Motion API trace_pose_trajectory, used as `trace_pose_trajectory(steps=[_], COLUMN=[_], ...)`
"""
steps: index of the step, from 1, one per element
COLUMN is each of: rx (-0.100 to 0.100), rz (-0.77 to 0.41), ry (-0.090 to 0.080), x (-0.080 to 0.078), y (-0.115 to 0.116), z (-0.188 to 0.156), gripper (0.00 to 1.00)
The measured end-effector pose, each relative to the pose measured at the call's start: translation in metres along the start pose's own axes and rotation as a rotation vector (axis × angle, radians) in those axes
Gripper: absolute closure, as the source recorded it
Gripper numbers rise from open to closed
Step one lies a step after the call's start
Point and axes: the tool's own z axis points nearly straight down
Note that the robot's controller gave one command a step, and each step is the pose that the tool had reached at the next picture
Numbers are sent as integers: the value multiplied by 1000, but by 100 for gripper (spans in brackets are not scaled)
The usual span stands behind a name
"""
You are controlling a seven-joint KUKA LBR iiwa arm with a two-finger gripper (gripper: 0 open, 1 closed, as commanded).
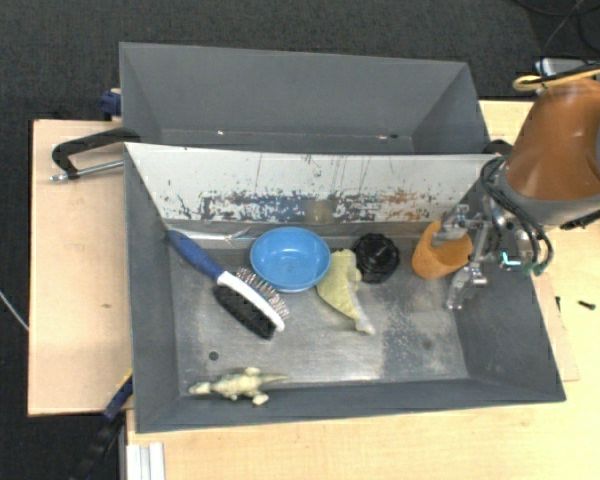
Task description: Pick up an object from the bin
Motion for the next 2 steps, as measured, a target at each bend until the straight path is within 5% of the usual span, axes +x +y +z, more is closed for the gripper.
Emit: trace_pose_trajectory(steps=[1, 2], rx=[4, 6], rz=[259, 258], ry=[-22, -46], x=[-27, -33], y=[58, 56], z=[55, 50], gripper=[0, 100])
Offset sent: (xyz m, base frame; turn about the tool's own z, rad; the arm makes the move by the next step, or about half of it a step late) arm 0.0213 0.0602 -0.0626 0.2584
